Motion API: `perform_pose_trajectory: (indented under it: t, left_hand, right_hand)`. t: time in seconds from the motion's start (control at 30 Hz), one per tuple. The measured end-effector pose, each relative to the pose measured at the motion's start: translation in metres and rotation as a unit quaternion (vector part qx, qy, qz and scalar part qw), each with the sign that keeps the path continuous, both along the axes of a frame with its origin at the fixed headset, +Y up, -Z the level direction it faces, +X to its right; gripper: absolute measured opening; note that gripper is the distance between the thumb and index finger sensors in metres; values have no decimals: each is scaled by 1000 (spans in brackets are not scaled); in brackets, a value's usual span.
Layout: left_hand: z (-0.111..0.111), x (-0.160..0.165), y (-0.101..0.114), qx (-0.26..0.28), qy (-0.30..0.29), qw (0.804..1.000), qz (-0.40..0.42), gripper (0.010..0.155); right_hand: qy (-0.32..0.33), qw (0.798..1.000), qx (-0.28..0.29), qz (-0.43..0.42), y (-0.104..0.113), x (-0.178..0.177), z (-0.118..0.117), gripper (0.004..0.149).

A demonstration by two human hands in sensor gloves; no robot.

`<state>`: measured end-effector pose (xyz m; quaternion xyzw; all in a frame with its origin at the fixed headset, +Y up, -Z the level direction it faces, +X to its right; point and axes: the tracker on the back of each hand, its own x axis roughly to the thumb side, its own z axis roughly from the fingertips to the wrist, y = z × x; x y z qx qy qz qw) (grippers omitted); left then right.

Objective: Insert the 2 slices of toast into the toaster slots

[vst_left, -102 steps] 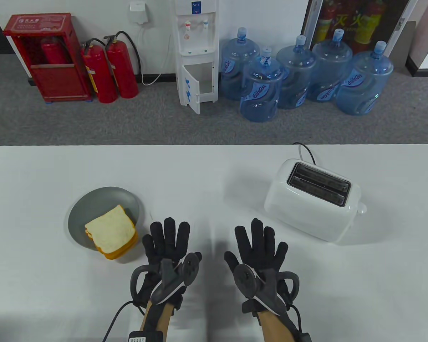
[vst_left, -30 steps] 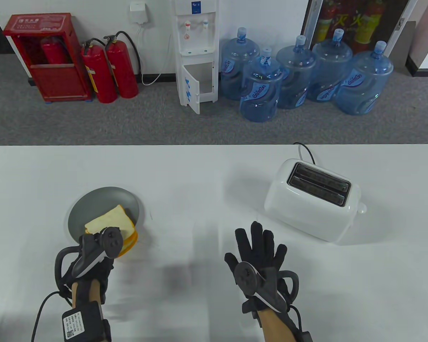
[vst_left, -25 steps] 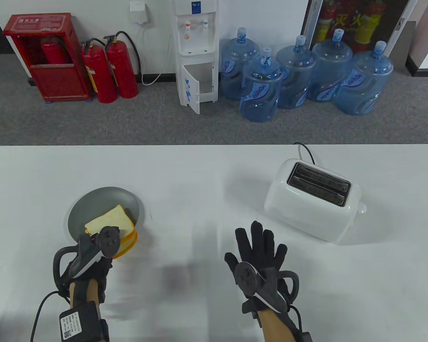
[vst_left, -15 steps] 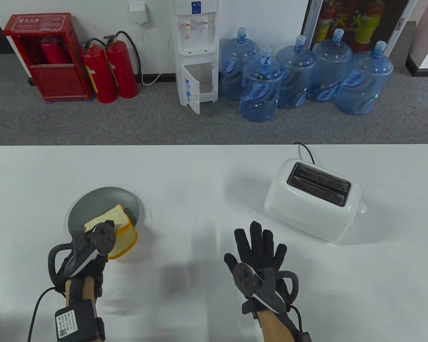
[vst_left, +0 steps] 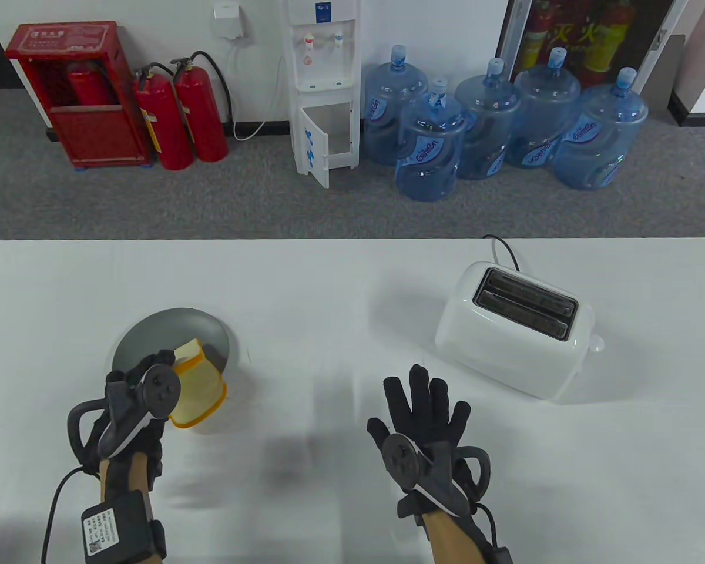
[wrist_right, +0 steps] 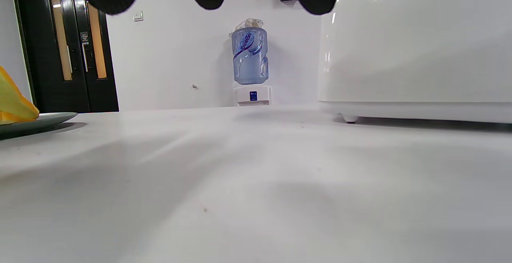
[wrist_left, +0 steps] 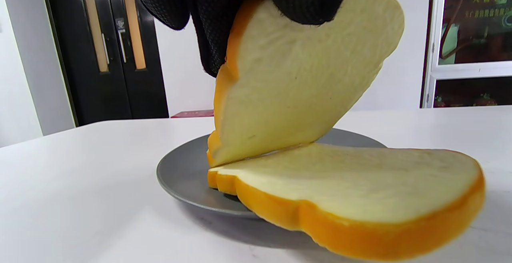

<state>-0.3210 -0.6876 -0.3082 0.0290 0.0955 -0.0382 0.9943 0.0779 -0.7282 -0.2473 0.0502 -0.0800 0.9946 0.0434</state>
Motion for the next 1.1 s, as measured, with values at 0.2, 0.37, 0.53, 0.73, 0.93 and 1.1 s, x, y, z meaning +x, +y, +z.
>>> perform_pose_trajectory:
  t: [0.2,0.37,0.53,0.73,0.93,1.1]
  left_hand:
    - [-1,-3,4,35,8,999,-6,52]
    - [3,-6,12,86,12,996,-7,51]
    - [10,-4,21,128,-1,992,2,49]
    - [19,3,29,158,-32,987,30,48]
    - [31,17,31,187,-72,979,35,46]
    - [39,30,34,209,-90,971,78,45]
  right_hand:
    - [-3,1000,-1,-2,0,1,0,72]
    - [-3,1000,-3,-2,0,1,-1,73]
    - [-2,1000,-4,1,0,1,-1,73]
    - [-2,1000,-2,1,0,1,-1,72]
    - [-3,1000,1,0,0,1,-1,73]
    - [-4,1000,0,0,-1,1,-1,73]
